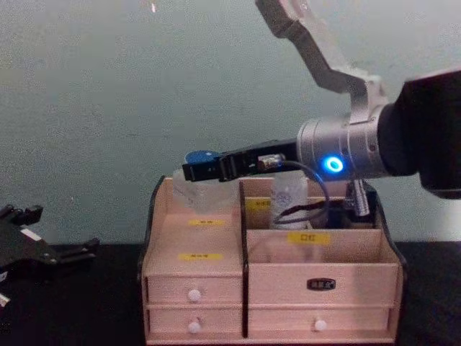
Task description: Pick up the facial cleanser and watermelon frost from the table and place them into the tiered storage box.
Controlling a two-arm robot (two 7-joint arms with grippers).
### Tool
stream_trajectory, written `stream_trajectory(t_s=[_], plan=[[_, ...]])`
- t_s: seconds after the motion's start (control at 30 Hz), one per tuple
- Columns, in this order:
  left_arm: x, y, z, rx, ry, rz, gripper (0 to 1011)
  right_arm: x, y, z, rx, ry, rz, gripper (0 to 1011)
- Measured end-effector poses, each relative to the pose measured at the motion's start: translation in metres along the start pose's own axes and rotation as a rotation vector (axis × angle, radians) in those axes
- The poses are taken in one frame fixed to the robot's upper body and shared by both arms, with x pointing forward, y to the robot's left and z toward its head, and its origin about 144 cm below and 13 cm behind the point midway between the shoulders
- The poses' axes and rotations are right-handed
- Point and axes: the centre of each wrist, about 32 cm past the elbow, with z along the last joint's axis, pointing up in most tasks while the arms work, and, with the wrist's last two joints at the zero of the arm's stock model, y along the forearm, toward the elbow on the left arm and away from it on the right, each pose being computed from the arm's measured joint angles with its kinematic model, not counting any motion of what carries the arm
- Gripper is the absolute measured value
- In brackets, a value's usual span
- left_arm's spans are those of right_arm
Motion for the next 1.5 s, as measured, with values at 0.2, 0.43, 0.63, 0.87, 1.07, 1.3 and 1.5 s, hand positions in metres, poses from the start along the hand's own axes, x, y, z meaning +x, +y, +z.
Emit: stream_trajectory(t_s=[0.2,0.43,0.63,0.87,1.07,1.3,1.5], plan=[[0.000,0.000,0.000,0.000,0.000,0.000,1001,-0.001,0.008,-0.004,-0.021,0.006,0.002,717],[0.000,0.000,0.000,0.000,0.000,0.000,1001,-0.002,0.017,-0.009,-0.046,0.017,0.001,717],[0.000,0.000,0.000,0.000,0.000,0.000,1001,-0.003,0.021,-0.013,-0.061,0.021,0.002,717],[0.000,0.000,0.000,0.000,0.000,0.000,1001,-0.003,0.022,-0.015,-0.071,0.018,-0.003,717],[0.000,0.000,0.000,0.000,0.000,0.000,1001,-0.003,0.021,-0.017,-0.080,0.012,-0.005,717],[0.000,0.000,0.000,0.000,0.000,0.000,1001,-0.003,0.021,-0.017,-0.081,0.011,-0.005,717],[0.000,0.000,0.000,0.000,0.000,0.000,1001,-0.003,0.021,-0.017,-0.080,0.012,-0.005,743]])
